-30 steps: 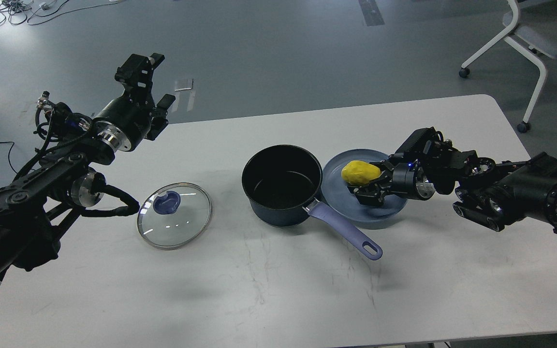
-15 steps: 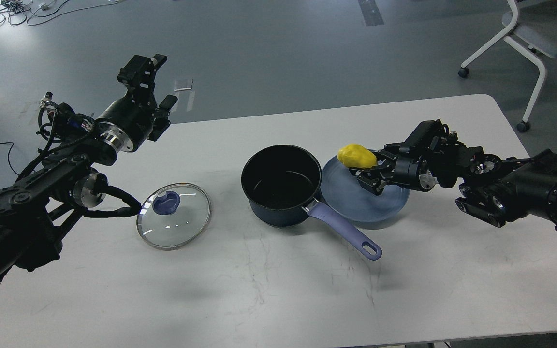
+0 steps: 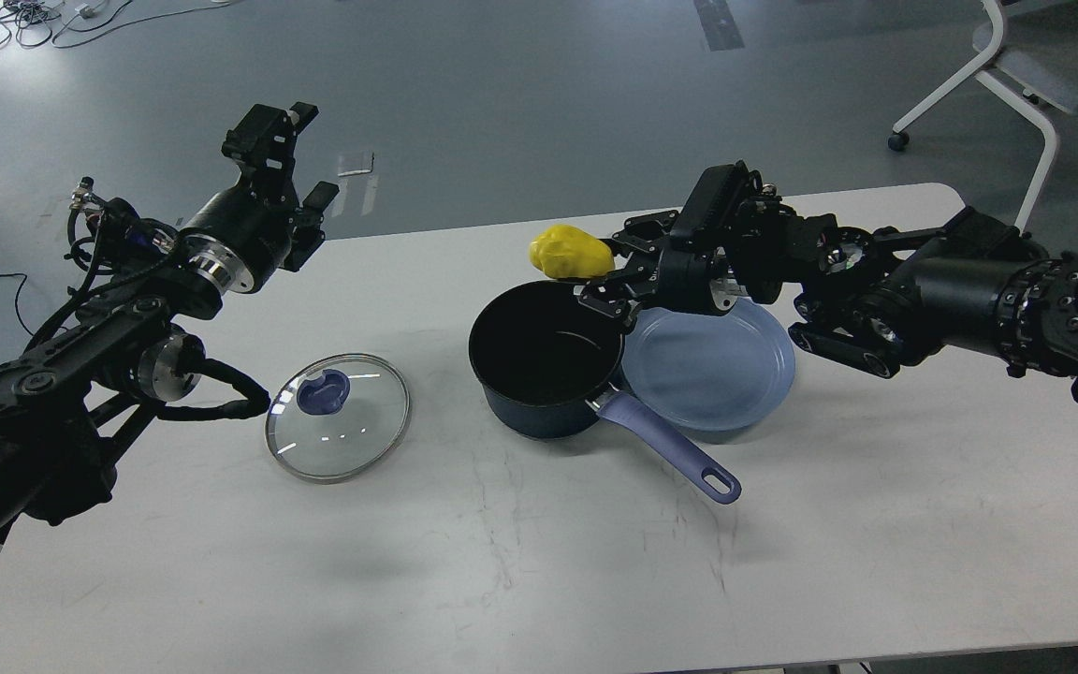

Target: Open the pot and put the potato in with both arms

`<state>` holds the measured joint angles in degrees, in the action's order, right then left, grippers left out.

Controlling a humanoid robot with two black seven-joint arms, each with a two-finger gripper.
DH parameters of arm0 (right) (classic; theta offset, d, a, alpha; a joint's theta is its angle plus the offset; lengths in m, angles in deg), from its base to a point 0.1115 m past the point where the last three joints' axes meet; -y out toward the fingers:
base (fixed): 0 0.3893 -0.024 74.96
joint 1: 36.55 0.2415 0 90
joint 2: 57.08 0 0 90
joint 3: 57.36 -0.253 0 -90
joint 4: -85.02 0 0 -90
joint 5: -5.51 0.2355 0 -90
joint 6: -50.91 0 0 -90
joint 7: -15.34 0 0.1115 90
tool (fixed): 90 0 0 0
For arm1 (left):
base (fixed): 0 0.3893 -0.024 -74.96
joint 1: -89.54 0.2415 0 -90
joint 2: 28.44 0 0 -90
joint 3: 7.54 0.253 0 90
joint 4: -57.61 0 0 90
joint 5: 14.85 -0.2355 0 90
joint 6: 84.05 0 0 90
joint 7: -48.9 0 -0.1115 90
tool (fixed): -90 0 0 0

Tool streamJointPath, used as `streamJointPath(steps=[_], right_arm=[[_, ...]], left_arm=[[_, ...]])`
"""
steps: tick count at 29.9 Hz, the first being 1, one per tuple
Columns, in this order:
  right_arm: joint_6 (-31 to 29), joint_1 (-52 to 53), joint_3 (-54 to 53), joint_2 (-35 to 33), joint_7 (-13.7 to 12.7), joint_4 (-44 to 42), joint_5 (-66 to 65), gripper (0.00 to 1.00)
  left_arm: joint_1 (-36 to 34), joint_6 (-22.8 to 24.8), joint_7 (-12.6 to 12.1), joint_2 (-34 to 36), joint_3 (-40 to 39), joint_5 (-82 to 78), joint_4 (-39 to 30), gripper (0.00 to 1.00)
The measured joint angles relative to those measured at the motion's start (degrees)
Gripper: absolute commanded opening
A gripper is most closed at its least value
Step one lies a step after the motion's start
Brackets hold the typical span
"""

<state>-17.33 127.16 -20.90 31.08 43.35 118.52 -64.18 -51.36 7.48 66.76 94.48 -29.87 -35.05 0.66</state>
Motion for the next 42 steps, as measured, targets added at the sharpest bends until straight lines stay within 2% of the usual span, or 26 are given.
streamJointPath(steps=[1,3,6,18,23,26,29,31,34,38,39,42], right_arm=[[-0.17,0.08,0.58,0.78,0.0,-0.04,0.05,0.67],[-0.27,-0.03,1.39,1.52,0.0,-0.08,0.28,0.95],[-0.25,-0.8,1.79,1.79,-0.01,-0.15,1.42,1.0],[0.12,-0.87,-0.03,1.78,-0.02,0.42,4.29,1.0],[-1.05,-0.49,-10.62,-0.66,-0.02,3.22,14.39,1.0],[-6.74,-0.39,-17.88,-3.12,-0.03,6.93,26.6,1.0],[-17.79,-0.96,-25.68,-6.42,-0.03,8.7,43.63,1.0],[-23.01,-1.9,-28.76,-7.98,-0.03,9.14,51.37,1.0],[-27.94,-4.08,-31.13,-10.28,-0.02,10.94,58.56,1.0],[-29.67,-6.45,-34.83,-12.71,-0.02,12.31,67.67,1.0],[-29.99,-7.43,-36.18,-12.85,-0.84,12.5,70.17,1.0],[-30.44,-9.8,-39.57,-13.11,-5.51,12.56,74.01,1.0]], left_arm=[[0.0,-0.01,0.1,0.04,0.0,0.02,0.0,0.98],[0.06,-0.02,0.28,0.23,0.0,0.06,0.0,0.98],[0.27,-0.05,0.4,0.43,-0.05,0.1,0.0,0.98],[0.93,0.05,1.08,-0.29,-0.17,0.29,0.0,0.98],[0.92,0.53,0.78,-1.52,-0.98,1.36,0.19,0.98],[0.92,0.69,0.5,-3.33,-1.13,2.88,1.05,0.98],[0.93,1.67,0.26,-5.41,-1.14,5.0,2.02,0.98],[1.23,3.07,0.01,-6.2,-1.14,5.61,2.55,0.98],[2.96,6.23,-2.61,-6.7,-1.14,6.24,3.33,0.98],[3.87,8.45,-5.38,-7.75,-2.15,9.65,5.23,0.98],[4.08,9.26,-6.12,-8.19,-2.32,10.77,5.84,0.98],[5.07,10.68,-9.68,-8.88,-3.28,13.25,6.9,0.98]])
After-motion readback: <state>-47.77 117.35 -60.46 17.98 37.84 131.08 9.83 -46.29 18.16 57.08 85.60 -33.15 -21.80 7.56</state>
